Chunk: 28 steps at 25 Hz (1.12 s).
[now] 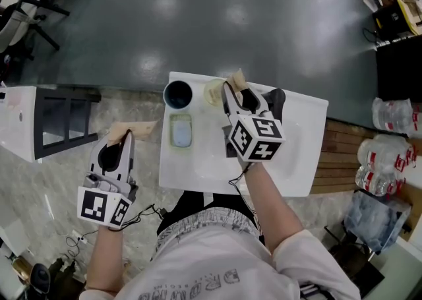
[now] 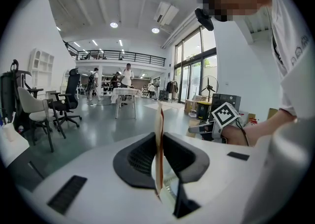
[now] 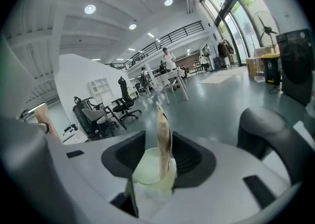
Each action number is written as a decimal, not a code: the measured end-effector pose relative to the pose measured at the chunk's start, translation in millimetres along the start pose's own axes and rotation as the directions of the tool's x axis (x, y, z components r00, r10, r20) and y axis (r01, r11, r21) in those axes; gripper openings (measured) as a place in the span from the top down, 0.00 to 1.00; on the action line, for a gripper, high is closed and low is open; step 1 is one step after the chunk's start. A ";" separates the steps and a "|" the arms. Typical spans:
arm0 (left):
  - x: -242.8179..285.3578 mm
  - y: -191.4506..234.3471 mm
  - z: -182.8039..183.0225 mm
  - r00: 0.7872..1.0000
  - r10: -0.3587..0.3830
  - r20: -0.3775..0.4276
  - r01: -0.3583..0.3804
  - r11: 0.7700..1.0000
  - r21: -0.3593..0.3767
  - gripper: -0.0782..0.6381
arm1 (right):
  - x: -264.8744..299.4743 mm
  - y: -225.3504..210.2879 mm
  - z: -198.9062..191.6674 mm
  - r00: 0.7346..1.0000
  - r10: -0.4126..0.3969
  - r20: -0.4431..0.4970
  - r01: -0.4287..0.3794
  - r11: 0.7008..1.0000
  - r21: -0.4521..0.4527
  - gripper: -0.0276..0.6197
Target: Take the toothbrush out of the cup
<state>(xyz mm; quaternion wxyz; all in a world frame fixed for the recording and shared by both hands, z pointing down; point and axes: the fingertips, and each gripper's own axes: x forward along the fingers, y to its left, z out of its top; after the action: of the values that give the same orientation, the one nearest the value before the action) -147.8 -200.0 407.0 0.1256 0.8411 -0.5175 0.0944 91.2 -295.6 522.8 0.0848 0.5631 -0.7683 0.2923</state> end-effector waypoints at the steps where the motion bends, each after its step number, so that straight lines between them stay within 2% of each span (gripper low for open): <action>1: 0.0 0.2 -0.4 1.000 0.001 -0.001 -0.001 1.000 0.000 0.81 | 0.5 -0.4 -0.9 1.000 -0.001 -0.002 0.000 1.000 -0.002 0.68; 16: 1.0 -4.0 -1.6 1.000 0.009 -0.001 -0.009 1.000 0.000 0.81 | 5.4 -6.6 -5.5 1.000 -0.014 -0.019 0.013 0.999 -0.050 0.84; 28: -0.2 -7.7 5.8 1.000 0.013 0.007 -0.013 1.000 0.017 0.81 | 3.5 -0.2 1.4 1.000 0.012 -0.001 -0.012 0.998 -0.069 0.87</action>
<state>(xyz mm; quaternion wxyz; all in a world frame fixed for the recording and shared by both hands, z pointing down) -140.8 -198.4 400.6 0.1162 0.8391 -0.5226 0.0968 90.5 -299.3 523.4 0.1027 0.5553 -0.7812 0.2663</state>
